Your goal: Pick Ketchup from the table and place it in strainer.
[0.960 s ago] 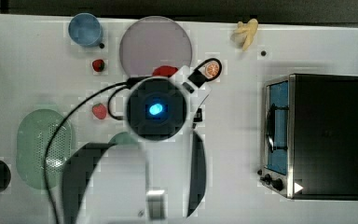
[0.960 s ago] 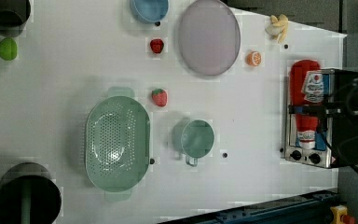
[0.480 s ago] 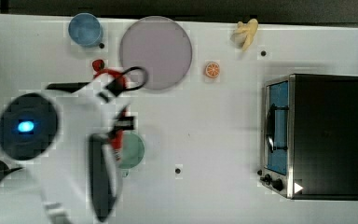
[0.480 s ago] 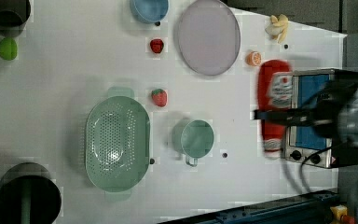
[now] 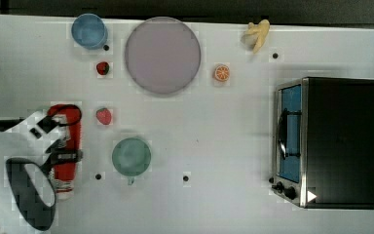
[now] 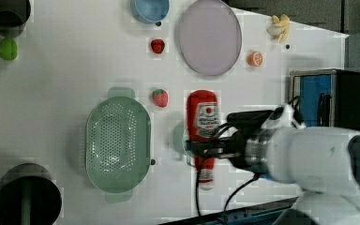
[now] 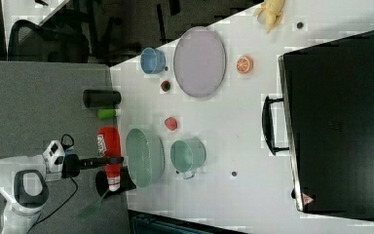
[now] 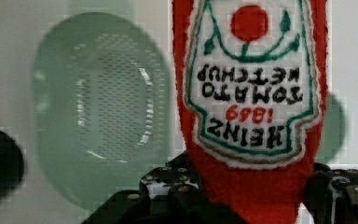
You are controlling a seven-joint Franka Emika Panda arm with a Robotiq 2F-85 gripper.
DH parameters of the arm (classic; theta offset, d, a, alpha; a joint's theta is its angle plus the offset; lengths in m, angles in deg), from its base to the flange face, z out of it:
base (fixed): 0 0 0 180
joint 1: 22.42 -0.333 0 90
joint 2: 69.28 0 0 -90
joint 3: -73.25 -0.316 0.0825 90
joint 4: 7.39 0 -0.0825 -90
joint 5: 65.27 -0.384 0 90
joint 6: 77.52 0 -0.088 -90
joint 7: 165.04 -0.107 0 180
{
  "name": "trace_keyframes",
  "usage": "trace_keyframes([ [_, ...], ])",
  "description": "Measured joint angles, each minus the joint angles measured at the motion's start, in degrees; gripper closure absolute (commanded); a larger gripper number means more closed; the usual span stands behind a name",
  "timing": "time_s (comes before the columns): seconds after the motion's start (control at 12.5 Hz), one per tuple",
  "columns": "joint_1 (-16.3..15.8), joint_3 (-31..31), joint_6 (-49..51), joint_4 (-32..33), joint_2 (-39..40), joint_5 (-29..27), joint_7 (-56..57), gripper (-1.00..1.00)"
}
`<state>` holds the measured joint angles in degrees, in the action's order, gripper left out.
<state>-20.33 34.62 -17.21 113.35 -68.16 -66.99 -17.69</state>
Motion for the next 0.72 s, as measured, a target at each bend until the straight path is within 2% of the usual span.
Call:
trace_keyframes([
  [0.24,-0.94,-3.89,-8.31,0.11,5.56,0.68,-5.92,-0.23],
  [0.56,-2.59,-4.62,-18.49,-0.56,16.74,5.42,-14.80,-0.23],
  [0.64,-2.60,-4.42,-19.36,-0.34,19.12,5.99,-15.98,-0.27],
  [0.72,-2.62,-3.97,-20.56,0.11,21.27,5.99,-17.23,-0.46],
])
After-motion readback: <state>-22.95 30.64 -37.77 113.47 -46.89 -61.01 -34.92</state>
